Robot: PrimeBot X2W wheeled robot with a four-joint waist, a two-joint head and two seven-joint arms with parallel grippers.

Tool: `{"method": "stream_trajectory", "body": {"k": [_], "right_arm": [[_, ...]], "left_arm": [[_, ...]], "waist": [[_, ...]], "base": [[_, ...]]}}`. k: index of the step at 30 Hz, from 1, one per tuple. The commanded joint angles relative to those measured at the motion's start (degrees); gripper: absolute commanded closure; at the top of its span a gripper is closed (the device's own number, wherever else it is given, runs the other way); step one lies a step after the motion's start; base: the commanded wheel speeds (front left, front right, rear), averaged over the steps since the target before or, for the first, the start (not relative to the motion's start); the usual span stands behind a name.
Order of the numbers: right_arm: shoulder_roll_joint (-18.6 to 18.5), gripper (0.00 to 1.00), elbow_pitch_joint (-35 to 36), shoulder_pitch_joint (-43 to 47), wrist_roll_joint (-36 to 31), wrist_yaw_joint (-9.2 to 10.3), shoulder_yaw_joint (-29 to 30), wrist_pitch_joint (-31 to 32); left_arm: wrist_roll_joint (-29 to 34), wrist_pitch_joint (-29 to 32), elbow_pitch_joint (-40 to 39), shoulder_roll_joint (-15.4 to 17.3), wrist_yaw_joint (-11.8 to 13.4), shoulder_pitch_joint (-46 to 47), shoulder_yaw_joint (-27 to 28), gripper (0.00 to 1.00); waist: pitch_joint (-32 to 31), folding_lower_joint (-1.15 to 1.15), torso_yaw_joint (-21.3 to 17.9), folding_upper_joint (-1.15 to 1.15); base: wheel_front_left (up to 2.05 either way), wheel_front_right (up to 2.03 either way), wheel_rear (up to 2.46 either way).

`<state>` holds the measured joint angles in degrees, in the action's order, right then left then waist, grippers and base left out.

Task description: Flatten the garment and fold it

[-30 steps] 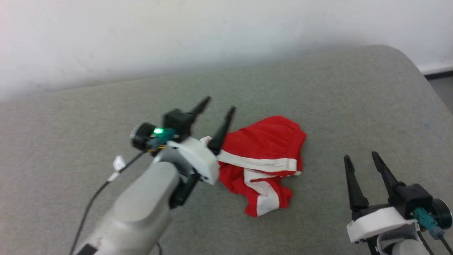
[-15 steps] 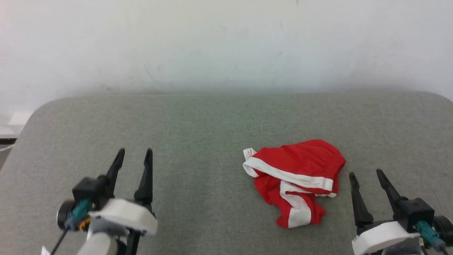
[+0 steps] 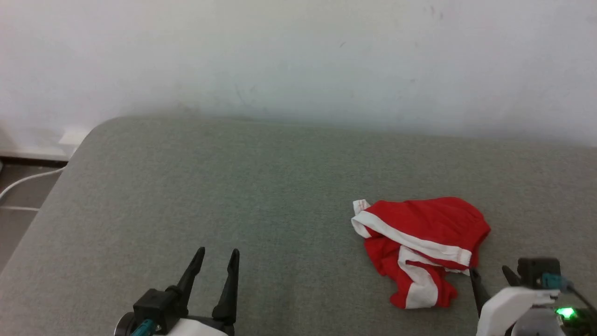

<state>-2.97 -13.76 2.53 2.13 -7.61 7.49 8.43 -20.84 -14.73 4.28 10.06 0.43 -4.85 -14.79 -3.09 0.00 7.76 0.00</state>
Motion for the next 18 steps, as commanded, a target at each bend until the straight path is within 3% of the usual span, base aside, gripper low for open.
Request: {"method": "stream_trajectory", "body": {"k": [1, 8, 12, 18], "right_arm": [[0.1, 0.00, 0.2, -1.9, 0.5, 0.12, 0.4, 2.0], [0.1, 0.00, -2.5, -9.1, 7.6, 0.12, 5.9, 14.3], [0.0, 0.00, -5.5, -11.7, 6.3, 0.12, 8.0, 18.9], [0.0, 0.00, -10.1, -14.1, 3.3, 0.12, 11.4, 19.9]], "left_arm": [[1.2, -0.3, 0.6, -0.2, -0.7, -0.4, 0.7, 0.00], [3.6, -0.3, 2.0, -2.6, -4.5, 1.0, 3.1, 0.00], [4.6, -0.3, 2.5, -3.5, -5.7, 1.9, 4.2, 0.00], [5.8, -0.3, 3.3, -4.7, -6.9, 2.7, 5.0, 0.00]], "waist": [[1.4, 0.00, 2.3, 0.00], [4.6, 0.00, 6.1, 0.00], [5.9, 0.00, 7.8, 0.00], [7.1, 0.00, 9.1, 0.00]], "base": [[0.00, 0.00, 0.00], [0.00, 0.00, 0.00], [0.00, 0.00, 0.00], [0.00, 0.00, 0.00]]}}
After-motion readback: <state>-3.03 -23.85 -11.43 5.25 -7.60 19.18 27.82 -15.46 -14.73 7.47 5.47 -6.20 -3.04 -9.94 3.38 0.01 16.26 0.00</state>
